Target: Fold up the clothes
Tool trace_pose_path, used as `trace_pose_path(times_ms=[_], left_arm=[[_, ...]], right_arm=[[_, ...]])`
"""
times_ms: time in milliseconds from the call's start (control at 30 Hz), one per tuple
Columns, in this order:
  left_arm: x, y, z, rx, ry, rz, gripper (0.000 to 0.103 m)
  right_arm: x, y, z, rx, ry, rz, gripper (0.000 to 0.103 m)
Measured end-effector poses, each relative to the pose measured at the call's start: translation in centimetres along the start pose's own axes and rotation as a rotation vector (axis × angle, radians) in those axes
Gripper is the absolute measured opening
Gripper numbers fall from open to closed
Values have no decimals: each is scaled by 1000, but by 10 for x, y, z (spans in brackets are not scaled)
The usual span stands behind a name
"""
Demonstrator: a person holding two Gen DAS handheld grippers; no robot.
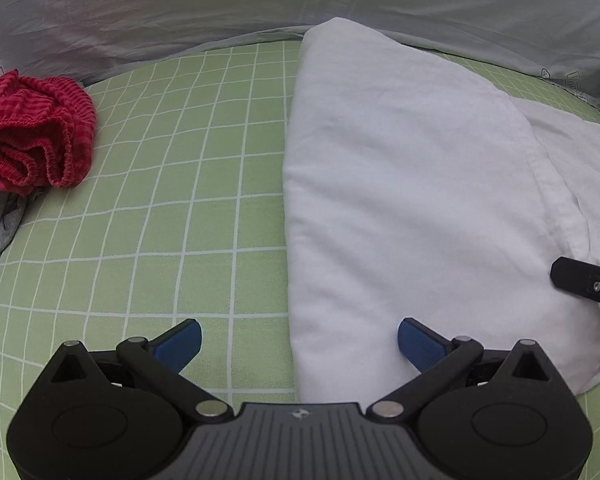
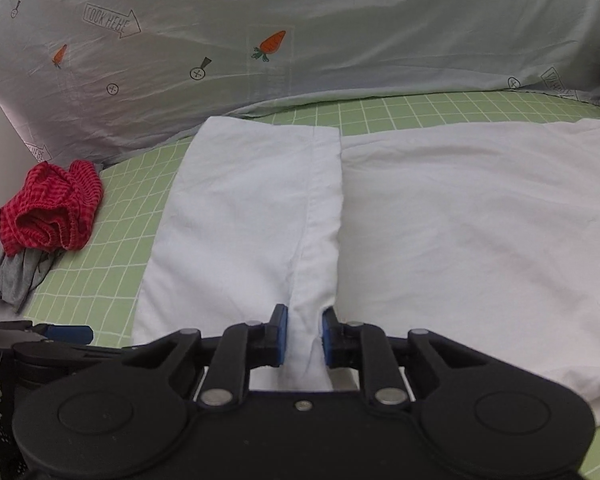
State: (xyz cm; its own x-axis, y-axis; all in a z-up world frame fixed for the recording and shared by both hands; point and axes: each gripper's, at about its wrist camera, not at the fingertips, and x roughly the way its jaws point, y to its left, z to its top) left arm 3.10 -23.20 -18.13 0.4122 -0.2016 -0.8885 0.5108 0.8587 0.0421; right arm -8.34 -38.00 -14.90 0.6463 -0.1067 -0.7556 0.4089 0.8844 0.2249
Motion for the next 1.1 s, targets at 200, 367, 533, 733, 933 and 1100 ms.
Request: trace_pose_path(times_ms=[200,367,533,733,933,1100], left_arm=[[-4,-8,-10,-2,21,34,103],[-13,-19,-11,-10,22,64,103],[-23,-50,-10,-2,9,74,103],[-13,-94,4,19,20,69,103],[13,-128,26,27,56,112,103],[23,-133,44,34,75,124,103]], right_arm=[[13,-27,-13,71,88,-22,40],[-12,-61,-12,132,46,-62,76],[-38,-118,-6,200,-22,-135,100],[-53,-220,-4,412,-36,-223,103],[-53,-305,0,567,-64,-287,103],[-42,-369,10,630,-109,-302,103]])
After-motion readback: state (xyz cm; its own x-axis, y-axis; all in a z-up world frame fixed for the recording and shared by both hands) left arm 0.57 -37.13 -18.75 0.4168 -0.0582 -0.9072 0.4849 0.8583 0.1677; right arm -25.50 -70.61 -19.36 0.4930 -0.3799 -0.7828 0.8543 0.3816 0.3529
